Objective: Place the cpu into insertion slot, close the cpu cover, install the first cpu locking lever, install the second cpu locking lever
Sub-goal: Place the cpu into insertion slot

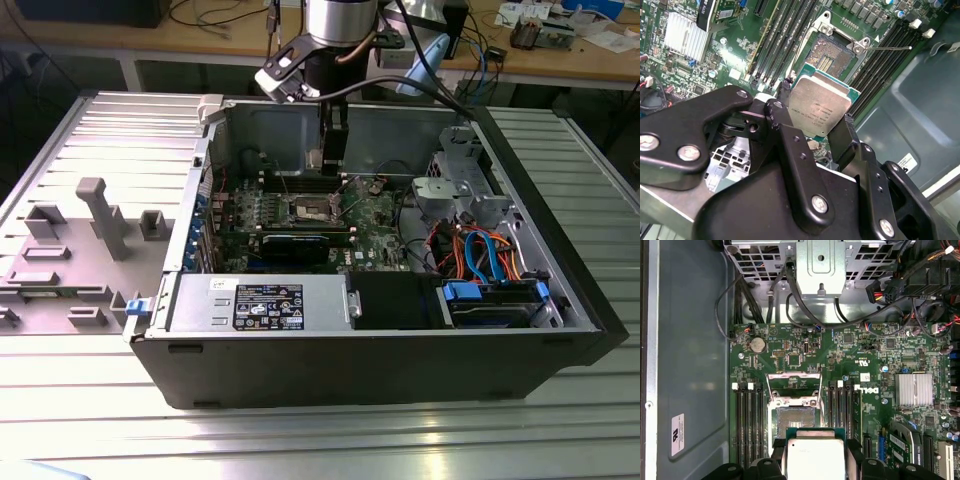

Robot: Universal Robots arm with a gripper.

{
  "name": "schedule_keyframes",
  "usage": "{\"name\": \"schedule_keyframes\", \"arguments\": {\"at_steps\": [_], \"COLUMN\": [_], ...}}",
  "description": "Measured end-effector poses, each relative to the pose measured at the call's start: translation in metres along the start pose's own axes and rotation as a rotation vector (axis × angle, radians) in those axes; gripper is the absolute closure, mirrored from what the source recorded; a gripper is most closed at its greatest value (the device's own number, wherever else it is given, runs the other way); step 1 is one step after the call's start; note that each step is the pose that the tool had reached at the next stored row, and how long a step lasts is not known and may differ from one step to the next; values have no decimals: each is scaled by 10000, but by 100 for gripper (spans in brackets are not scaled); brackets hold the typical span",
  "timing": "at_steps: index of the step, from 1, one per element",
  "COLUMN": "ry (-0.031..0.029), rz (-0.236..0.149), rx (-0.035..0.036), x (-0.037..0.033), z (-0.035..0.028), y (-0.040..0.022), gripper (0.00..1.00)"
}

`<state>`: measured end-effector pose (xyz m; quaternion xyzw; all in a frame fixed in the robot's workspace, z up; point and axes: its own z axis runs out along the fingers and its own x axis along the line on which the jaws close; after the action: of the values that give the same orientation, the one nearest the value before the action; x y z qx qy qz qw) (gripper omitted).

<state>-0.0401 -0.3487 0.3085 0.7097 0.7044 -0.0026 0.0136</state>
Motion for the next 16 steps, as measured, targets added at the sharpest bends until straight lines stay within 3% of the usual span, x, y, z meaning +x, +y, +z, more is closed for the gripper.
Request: {"name": "schedule_keyframes", "arguments": {"at_steps": [16], "ry": [0], "rz": [0], "rx": [0], "x": [1], "z": [42], "y": [-1], "gripper": [45]}}
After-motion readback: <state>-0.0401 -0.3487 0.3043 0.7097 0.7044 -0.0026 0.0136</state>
